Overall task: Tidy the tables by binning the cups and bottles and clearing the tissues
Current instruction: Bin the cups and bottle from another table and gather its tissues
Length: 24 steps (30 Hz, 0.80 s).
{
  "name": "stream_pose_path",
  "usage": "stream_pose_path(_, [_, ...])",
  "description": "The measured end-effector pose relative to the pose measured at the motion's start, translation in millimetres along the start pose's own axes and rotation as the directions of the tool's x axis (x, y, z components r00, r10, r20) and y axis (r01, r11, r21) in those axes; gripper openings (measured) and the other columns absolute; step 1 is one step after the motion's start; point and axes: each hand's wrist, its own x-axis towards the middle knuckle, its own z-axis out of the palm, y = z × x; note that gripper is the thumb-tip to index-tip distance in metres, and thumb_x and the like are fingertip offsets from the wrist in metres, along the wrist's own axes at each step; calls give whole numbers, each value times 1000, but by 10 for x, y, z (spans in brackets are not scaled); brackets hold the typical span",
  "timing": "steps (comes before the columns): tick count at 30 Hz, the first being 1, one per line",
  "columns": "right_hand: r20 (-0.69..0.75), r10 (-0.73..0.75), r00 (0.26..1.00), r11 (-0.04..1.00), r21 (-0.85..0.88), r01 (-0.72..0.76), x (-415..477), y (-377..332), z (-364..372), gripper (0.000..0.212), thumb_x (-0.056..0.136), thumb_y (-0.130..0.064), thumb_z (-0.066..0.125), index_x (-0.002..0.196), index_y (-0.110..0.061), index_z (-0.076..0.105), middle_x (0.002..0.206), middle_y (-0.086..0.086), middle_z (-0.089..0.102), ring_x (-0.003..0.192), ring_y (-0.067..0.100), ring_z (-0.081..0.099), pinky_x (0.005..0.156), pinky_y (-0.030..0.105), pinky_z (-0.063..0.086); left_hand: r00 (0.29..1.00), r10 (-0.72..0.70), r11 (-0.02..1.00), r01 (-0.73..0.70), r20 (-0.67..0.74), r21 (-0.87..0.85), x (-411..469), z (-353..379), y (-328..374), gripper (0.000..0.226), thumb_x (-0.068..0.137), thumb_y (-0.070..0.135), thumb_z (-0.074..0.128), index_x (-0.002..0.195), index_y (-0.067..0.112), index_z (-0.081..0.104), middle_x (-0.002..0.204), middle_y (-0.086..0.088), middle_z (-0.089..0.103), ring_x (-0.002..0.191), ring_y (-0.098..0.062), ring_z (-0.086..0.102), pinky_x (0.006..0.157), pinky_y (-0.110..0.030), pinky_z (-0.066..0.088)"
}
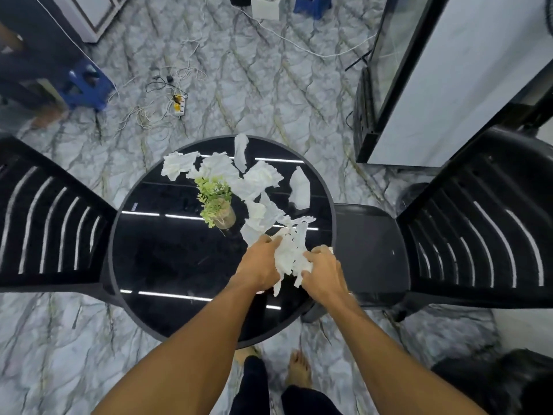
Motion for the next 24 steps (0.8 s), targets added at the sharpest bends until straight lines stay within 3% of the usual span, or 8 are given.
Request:
stream_pose_path(4, [61, -181, 982, 959, -209, 190, 124, -7, 46, 33, 77, -6, 68, 107, -20, 66, 164, -16, 5, 92, 22, 63, 73, 33, 55, 997, 52, 998, -53, -62, -16, 52, 114, -72, 50, 68, 5, 58, 113, 25, 68, 143, 11, 43, 114, -18, 58, 91, -36, 54])
stream_pose_path(7, [99, -264, 959, 922, -266, 281, 165, 12, 56, 28, 80, -4, 59, 105, -16, 66, 124, 0, 65, 93, 26, 63, 78, 36, 53, 994, 62, 998, -61, -93, 17, 28, 138, -103, 31, 75, 7, 56, 101, 14, 72, 112, 1, 61, 107, -22, 59, 87, -33, 52])
stream_pose_path(10, [58, -283, 957, 928, -236, 289, 159, 4, 76, 21, 80, 1, 53, 87, -13, 68, 77, 4, 65, 83, 28, 61, 72, 38, 50, 993, 45, 999, -42, -111, 23, -30, 129, -137, 40, 80, 9, 56, 120, 9, 64, 99, -5, 62, 99, -26, 59, 86, -38, 51])
stream_pose_path(12, [50, -286, 957, 934, -207, 290, 155, -11, 95, 31, 82, -2, 56, 107, -17, 67, 86, 4, 66, 86, 27, 61, 75, 37, 52, 994, 52, 999, -53, -96, -10, -53, 104, -159, 58, 77, 12, 57, 135, 19, 53, 98, -3, 62, 94, -25, 58, 83, -40, 52])
stream_pose_path(14, [79, -274, 958, 931, -229, 285, 166, -46, 90, 47, 86, -5, 60, 129, -21, 58, 98, 4, 64, 93, 27, 62, 80, 37, 53, 996, 47, 999, -47, -79, 1, -27, 97, -174, 49, 77, 13, 58, 125, 20, 58, 92, 1, 56, 88, -24, 57, 77, -38, 52])
stream_pose_path(16, [85, -201, 976, 948, -236, 215, 182, -89, 95, 33, 90, -7, 61, 122, -16, 64, 105, 3, 61, 100, 27, 62, 83, 35, 53, 996, 41, 999, -39, -73, 28, 6, 122, -194, 27, 80, 8, 57, 104, 14, 67, 89, 3, 50, 88, -24, 57, 73, -33, 50])
stream_pose_path(20, [48, 8, 999, 999, -51, -6, 211, -78, 124, 22, 90, -7, 63, 109, -12, 73, 109, -1, 68, 97, 20, 66, 69, 16, 50, 996, 23, 998, -27, -81, -51, 51, 130, -324, 22, 81, 5, 57, 100, 6, 68, 91, 5, 49, 92, -20, 55, 76, -27, 46])
stream_pose_path(24, [-57, 66, 996, 996, 55, -63, 169, -125, 16, 10, 82, -4, 64, 77, -5, 73, 81, 6, 69, 76, 24, 65, 67, 29, 57, 988, 41, 991, -59, -146, -117, 2, -83, -403, 7, 77, 12, 60, 72, 8, 57, 81, 5, 47, 78, -17, 47, 66, -23, 36])
